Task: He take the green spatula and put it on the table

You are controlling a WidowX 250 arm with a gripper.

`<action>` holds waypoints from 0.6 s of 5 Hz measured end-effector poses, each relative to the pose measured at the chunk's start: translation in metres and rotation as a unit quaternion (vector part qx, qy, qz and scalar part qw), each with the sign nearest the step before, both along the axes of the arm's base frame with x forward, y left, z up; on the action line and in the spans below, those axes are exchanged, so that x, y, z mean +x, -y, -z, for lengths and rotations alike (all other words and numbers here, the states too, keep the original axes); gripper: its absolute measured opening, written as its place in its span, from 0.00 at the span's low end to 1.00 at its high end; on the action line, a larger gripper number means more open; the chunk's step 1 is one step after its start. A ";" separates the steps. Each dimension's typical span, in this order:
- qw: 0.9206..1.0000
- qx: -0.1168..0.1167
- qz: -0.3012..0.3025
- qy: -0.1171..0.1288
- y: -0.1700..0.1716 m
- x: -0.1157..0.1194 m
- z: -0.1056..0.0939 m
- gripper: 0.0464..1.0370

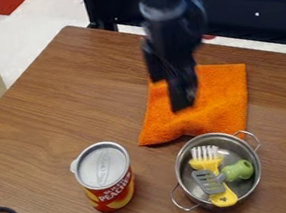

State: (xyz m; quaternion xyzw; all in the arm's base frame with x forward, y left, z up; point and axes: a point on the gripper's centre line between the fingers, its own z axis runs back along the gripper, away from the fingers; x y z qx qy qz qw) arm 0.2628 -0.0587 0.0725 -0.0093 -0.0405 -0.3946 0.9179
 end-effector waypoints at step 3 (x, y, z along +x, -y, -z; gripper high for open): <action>0.996 0.019 0.043 0.081 0.049 -0.002 0.023 0.96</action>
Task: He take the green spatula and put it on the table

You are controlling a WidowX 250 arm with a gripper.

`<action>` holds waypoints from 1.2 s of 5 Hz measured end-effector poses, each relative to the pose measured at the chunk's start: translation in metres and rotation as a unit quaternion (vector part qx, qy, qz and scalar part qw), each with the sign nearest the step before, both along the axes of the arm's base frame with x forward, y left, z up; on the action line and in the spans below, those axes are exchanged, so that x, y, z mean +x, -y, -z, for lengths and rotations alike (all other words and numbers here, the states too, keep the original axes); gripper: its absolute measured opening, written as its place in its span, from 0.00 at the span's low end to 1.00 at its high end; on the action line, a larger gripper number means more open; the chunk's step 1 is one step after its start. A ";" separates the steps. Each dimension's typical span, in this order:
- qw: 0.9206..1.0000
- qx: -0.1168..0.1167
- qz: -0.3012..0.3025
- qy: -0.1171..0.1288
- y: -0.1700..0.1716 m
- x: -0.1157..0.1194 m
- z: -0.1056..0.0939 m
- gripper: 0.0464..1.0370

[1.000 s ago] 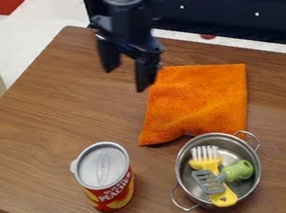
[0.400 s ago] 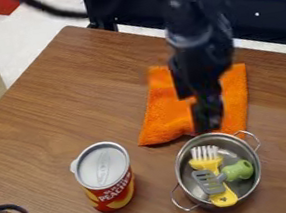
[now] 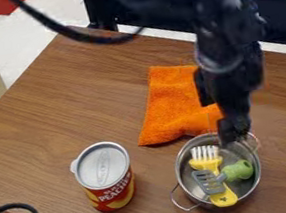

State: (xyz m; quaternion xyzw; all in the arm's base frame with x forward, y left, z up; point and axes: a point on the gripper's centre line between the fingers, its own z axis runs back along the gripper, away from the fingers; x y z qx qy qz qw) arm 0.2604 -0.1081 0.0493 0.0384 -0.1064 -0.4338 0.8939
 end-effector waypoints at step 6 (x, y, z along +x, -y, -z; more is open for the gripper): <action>0.996 0.043 0.073 -0.031 0.022 -0.016 0.045 0.96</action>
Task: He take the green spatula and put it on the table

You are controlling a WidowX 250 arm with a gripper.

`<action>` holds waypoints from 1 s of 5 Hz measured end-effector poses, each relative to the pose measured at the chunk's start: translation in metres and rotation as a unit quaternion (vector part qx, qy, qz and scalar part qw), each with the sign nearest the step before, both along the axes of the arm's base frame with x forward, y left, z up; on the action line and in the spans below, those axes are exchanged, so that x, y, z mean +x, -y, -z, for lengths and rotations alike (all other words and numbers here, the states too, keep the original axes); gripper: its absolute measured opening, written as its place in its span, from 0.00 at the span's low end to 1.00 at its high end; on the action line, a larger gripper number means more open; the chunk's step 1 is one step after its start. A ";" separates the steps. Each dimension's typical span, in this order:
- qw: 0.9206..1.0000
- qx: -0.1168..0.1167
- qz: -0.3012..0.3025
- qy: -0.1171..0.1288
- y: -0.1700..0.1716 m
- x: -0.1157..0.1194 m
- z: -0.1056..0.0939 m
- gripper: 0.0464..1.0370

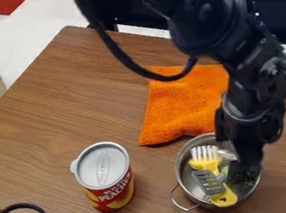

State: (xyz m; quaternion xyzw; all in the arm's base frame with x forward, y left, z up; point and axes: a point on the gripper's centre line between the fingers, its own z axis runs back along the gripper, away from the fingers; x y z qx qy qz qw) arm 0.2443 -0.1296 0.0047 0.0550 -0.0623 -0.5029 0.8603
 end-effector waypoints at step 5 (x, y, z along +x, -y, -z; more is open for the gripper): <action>1.000 0.023 -0.004 -0.015 -0.005 -0.005 0.020 0.66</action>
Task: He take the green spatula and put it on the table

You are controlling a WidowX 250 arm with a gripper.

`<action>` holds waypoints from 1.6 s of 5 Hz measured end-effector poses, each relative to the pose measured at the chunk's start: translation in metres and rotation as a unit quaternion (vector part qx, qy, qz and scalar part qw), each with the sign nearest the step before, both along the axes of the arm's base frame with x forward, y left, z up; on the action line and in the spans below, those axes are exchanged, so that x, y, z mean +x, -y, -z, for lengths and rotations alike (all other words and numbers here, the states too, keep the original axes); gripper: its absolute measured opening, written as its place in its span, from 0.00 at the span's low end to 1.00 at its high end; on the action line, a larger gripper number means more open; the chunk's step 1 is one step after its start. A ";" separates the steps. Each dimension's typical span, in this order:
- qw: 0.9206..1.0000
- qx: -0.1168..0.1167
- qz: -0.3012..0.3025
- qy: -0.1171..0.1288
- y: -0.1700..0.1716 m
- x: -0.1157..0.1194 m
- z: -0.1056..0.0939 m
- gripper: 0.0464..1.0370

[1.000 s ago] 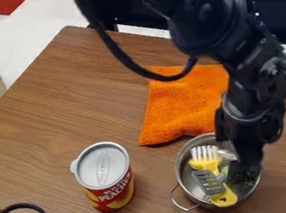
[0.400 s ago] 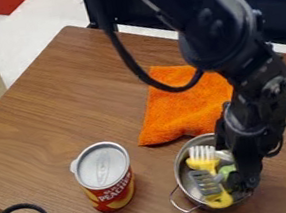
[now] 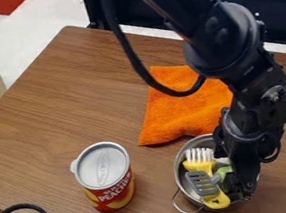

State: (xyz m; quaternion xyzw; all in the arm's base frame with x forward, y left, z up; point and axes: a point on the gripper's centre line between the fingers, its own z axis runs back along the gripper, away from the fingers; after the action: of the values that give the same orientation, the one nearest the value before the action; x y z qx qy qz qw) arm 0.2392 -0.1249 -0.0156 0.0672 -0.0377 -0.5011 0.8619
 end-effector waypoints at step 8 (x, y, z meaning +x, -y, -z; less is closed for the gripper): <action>0.937 -0.117 -0.319 0.077 -0.099 0.016 -0.098 0.25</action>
State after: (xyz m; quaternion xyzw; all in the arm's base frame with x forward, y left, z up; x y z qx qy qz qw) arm 0.2548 -0.0261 0.0826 0.0123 -0.1386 -0.1847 0.9729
